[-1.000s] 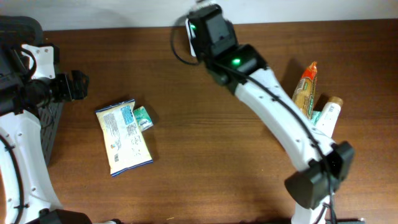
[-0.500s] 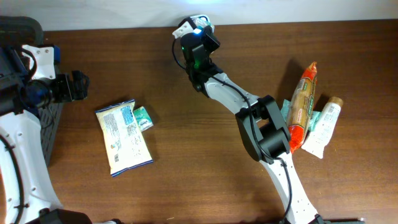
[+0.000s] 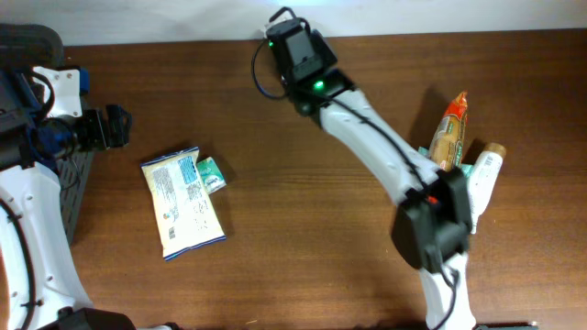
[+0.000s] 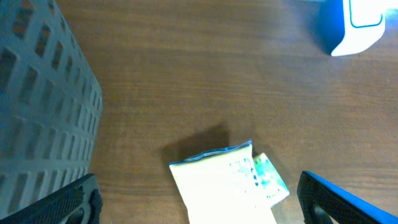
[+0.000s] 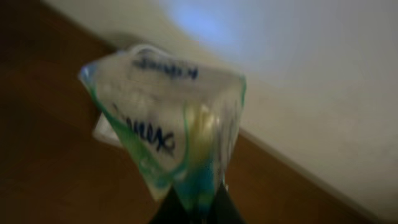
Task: Scan the item barcode
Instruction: 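Hold the Kleenex pack under the barcode scanner with the right gripper, then carry the Kleenex pack right and drop it by the pile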
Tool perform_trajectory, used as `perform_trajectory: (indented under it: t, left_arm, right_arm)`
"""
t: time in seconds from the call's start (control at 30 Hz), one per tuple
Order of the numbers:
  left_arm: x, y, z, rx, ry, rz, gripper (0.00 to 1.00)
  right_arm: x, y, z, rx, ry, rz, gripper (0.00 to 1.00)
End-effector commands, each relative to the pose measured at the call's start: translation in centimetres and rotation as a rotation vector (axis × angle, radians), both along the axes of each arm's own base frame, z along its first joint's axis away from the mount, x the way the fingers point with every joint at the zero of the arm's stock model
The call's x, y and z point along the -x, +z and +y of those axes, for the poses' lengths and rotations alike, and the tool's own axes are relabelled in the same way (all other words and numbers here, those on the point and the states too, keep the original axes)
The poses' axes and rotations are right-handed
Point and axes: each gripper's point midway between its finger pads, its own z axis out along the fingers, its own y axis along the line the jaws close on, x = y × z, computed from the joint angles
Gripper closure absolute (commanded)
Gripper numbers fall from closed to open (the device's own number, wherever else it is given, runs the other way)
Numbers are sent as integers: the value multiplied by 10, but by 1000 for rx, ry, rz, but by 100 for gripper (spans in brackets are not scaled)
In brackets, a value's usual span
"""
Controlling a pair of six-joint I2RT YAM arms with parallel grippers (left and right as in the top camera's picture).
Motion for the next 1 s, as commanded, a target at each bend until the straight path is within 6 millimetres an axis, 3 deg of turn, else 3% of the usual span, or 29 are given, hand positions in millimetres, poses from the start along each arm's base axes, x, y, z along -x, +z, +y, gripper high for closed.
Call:
perform_trajectory:
  t: [0.0,0.03,0.1,0.13,0.17,0.23,0.3,0.4,0.43,0.47,0.53,0.6,0.63,0.67,0.73,0.8,0.83,0.87,0.9,0.93,0.97]
  left_arm:
    - [0,4,-1,-2,-11,-12,1]
    - [0,4,-1,-2,-11,-12,1]
    - [0,4,-1,-2,-11,-12,1]
    - [0,4,-1,-2,-11,-12,1]
    - [0,4,-1,-2,-11,-12,1]
    - [0,4,-1,-2,-11,-12,1]
    - [0,4,-1,-2,-11,-12,1]
    - [0,4,-1,-2,-11,-12,1]
    - [0,4,-1,-2,-11,-12,1]
    - [0,4,-1,-2,-11,-12,1]
    - [0,4,-1,-2,-11,-12,1]
    - [0,4,-1,-2,-11,-12,1]
    - [0,4,-1,-2,-10,-12,1]
    - [0,4,-1,-2,-11,-12,1]
    - [0,4,-1,-2,-11,-12,1]
    - [0,4,-1,-2,-11,-12,1]
    - [0,4,-1,-2,-11,-12,1]
    - [0,4,-1,-2,-11,-12,1]
    - [0,4,-1,-2,-11,-12,1]
    - [0,4,-1,-2,-11,-12,1]
    - [0,4,-1,-2,-11,-12,1]
  right_arm:
    - [62,23,12,-420,31,264,96]
    - [93,18,-13,-479,-44,418,96]
    - [116,0,-56,-473,-192,560,96]
    - [129,-20,-92,-449,-310,658,96]
    - [137,-40,-118,-431,-396,733,96]
    - [144,-69,-144,-412,-480,812,96]
    - [159,-113,-179,-380,-592,897,96]
    - [158,-160,-207,-416,-654,878,96]
    - [162,-170,-211,-417,-664,885,87]
    - [167,-176,-212,-413,-670,898,72]
    - [171,-176,-212,-407,-675,914,49]
    - [175,-171,-212,-399,-677,932,41]
    - [173,-157,-212,-397,-678,939,39]
    - [170,-141,-207,-419,-666,944,39]
    - [156,-101,-169,-550,-552,948,39]
    - [144,-77,-106,-678,-359,947,39]
    - [140,-69,-63,-753,-223,945,32]
    - [134,-63,-14,-824,-104,911,14]
    - [131,-62,20,-854,-62,881,1]
    - [132,-64,62,-858,24,851,1]
    - [139,-71,91,-836,71,843,1]
